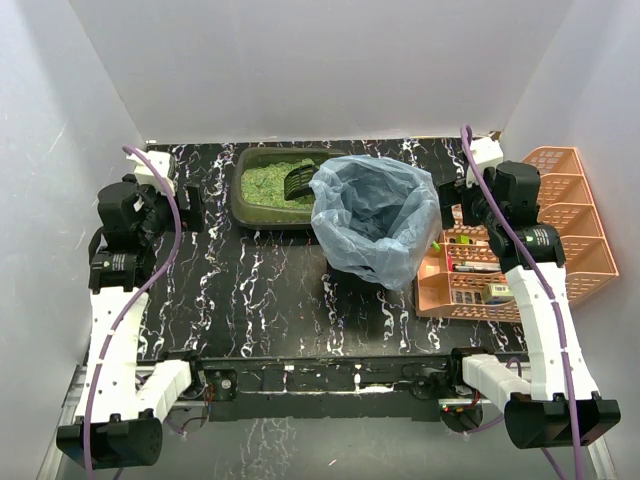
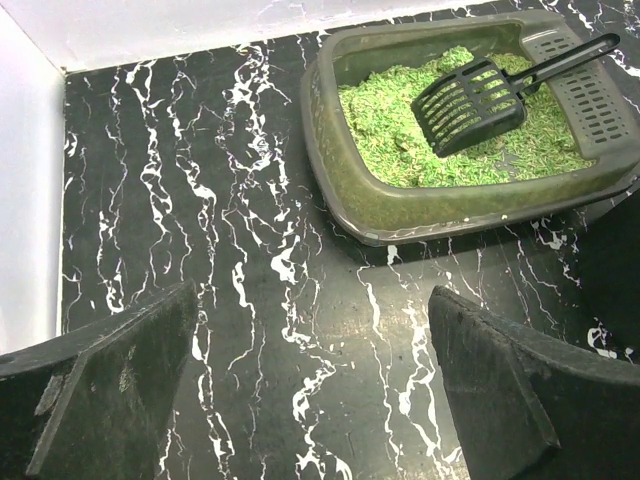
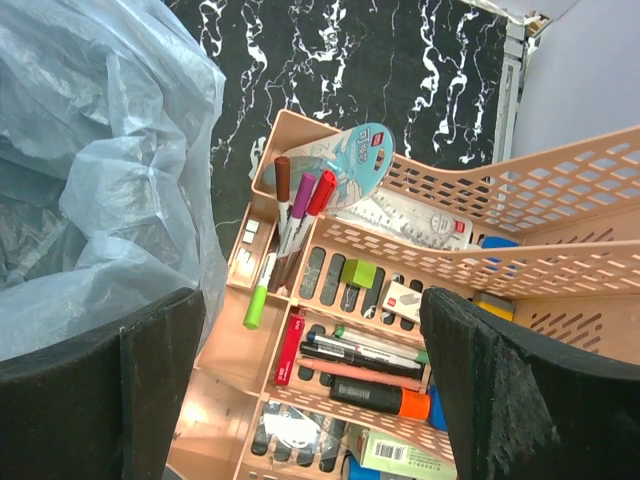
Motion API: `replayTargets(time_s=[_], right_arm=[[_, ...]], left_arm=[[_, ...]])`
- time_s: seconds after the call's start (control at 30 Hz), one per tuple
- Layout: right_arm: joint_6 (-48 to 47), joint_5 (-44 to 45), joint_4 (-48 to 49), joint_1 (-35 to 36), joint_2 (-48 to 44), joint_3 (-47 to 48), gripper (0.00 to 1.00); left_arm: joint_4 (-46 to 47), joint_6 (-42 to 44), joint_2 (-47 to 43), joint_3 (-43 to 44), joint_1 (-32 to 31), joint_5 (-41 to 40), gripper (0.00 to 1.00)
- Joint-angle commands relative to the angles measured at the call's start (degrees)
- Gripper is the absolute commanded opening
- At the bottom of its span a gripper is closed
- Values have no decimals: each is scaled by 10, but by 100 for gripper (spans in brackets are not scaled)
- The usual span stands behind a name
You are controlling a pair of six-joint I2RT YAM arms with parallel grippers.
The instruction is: Clean the litter box
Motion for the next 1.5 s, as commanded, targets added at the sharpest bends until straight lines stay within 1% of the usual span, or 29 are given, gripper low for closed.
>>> replayTargets(time_s=[0.0, 0.17, 0.4, 0.53, 0.6, 0.7, 0.83, 0.93, 1.03, 1.13, 1.27, 1.37, 1.47], right_arm=[[-7, -5, 41, 5, 4, 44, 98], [-12, 1, 53, 6, 6, 52, 98], [-23, 5, 60, 7, 4, 55, 98], [-40, 8, 57, 8, 2, 69, 98], [-52, -9, 49, 7, 4, 82, 98], [-71, -65, 28, 8, 15, 110, 98], [-76, -162, 7, 9, 50, 160, 98], [-68, -202, -7, 21, 95, 198, 98], [-66, -193, -2, 53, 131, 218, 98], [-68, -177, 1, 85, 161, 233, 98], [-60, -175, 0, 95, 187, 251, 98], [-54, -184, -2, 95, 195, 255, 98], [-52, -184, -3, 95, 196, 254, 98]], left_arm=[[41, -1, 1, -5, -4, 17, 97], [55, -1, 2, -11, -5, 19, 97], [61, 3, 1, -15, -6, 49, 97], [69, -7, 1, -23, -4, 29, 97], [74, -14, 3, -27, -3, 28, 97], [70, -19, 18, -30, -3, 44, 97], [45, -29, 72, -15, -3, 75, 97], [52, -58, 121, 1, -13, 67, 97], [64, -75, 187, 24, -36, 29, 97], [96, -94, 260, 45, -49, 7, 97], [115, -86, 393, 105, -78, -51, 97], [127, -75, 478, 154, -96, -76, 97], [117, -75, 557, 207, -101, -79, 90]])
